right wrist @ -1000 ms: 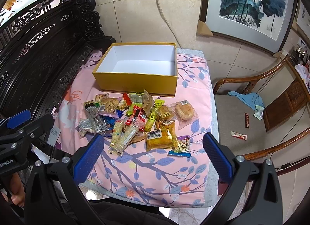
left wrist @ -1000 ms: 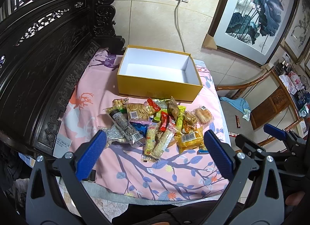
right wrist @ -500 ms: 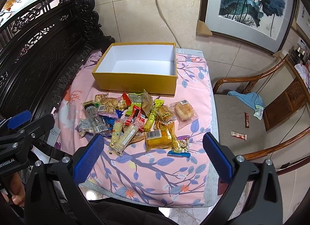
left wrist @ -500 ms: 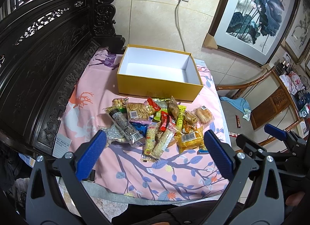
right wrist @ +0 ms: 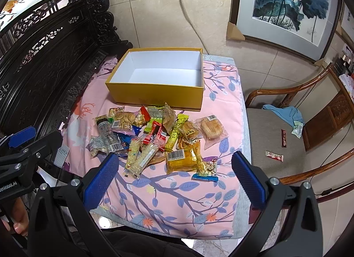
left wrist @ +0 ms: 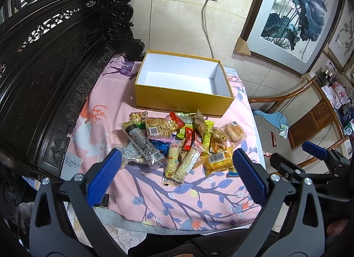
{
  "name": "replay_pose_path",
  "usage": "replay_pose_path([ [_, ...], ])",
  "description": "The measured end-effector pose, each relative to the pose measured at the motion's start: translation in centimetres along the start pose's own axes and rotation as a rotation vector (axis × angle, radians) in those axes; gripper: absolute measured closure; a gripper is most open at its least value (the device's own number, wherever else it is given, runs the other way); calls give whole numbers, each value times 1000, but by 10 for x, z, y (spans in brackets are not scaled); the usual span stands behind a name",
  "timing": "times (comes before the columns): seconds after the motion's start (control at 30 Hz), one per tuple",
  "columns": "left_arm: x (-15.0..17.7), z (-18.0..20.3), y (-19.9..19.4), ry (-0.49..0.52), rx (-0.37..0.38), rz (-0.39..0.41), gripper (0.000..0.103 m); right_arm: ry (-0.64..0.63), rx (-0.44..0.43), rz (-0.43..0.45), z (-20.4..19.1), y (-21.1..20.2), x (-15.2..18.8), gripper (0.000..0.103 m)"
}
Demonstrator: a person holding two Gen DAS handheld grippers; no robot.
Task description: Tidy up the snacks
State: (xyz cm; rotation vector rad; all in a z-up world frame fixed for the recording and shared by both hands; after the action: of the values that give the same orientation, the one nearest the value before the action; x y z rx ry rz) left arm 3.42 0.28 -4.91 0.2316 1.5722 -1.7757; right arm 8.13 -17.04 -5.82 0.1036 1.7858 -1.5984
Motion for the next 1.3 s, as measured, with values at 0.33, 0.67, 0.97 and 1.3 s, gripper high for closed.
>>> replay_pose_path([
  [0.33, 0, 0, 2, 2, 0, -6, 2, 6, -3, -5, 3, 3, -1, 1],
  [0.67, 0, 0, 2, 1, -1, -5, 2, 8, -3, -5, 4, 3, 0, 1],
  [0.97, -1, 1, 2, 1, -1, -7, 2, 7, -4, -4, 3, 3, 1, 1],
  [1.3, 0, -3, 10, -12, 3, -9, 2, 8, -14, 12, 5, 9, -1, 1],
])
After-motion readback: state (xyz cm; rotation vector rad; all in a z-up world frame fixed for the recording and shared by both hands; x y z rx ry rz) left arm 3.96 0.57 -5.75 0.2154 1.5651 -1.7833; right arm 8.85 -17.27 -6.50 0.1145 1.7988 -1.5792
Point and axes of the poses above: each gripper's, at about its wrist camera, not at the fingertips, and y roughly the way its jaws point, z to its right, x to its underside, the point moved 5 cm from there along y, roughly the way its jaws point, and after that the axes turned 9 degrees about -y, right-handed, at the moved point
